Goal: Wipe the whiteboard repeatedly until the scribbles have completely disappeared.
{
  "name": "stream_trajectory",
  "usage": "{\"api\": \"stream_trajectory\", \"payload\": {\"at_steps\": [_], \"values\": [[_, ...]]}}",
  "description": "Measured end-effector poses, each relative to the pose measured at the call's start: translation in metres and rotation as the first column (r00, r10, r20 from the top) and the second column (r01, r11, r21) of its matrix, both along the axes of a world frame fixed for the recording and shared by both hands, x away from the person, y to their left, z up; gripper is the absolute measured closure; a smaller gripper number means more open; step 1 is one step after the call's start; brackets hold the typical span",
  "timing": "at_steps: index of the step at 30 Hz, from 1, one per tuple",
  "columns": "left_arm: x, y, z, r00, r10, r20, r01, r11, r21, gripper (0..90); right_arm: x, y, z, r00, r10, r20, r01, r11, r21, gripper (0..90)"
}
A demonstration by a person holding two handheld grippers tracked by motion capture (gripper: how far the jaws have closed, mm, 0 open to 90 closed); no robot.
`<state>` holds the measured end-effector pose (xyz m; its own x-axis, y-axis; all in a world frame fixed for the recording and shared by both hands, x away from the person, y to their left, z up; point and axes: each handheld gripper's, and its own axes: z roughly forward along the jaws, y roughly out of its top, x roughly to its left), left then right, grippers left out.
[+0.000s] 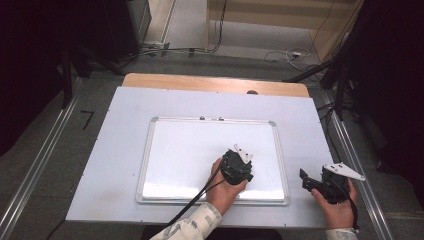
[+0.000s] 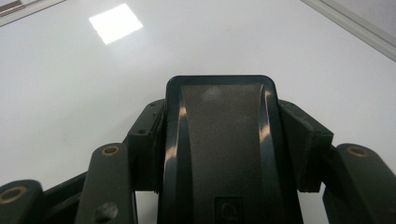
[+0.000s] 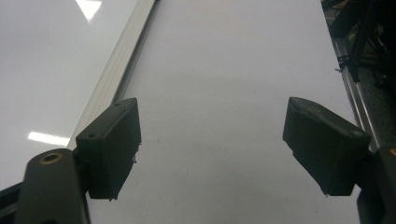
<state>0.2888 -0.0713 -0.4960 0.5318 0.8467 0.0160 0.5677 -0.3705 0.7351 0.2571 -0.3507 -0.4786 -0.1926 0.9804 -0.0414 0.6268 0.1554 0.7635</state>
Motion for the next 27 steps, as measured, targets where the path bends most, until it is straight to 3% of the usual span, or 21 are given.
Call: {"api": "stream_trajectory", "payload": {"at_steps": [13, 27], "values": [[0.004, -0.016, 0.000, 1.0000, -0.005, 0.000, 0.005, 1.0000, 0.001, 41.1, -0.001, -0.001, 0.000, 1.0000, -0.003, 0.003, 0.003, 1.000, -0.003, 18.1], [0.003, -0.012, 0.000, 1.0000, 0.002, 0.000, -0.002, 1.0000, 0.000, 41.1, 0.000, -0.002, -0.002, 1.0000, -0.005, -0.002, 0.005, 1.000, -0.004, 18.1]]}}
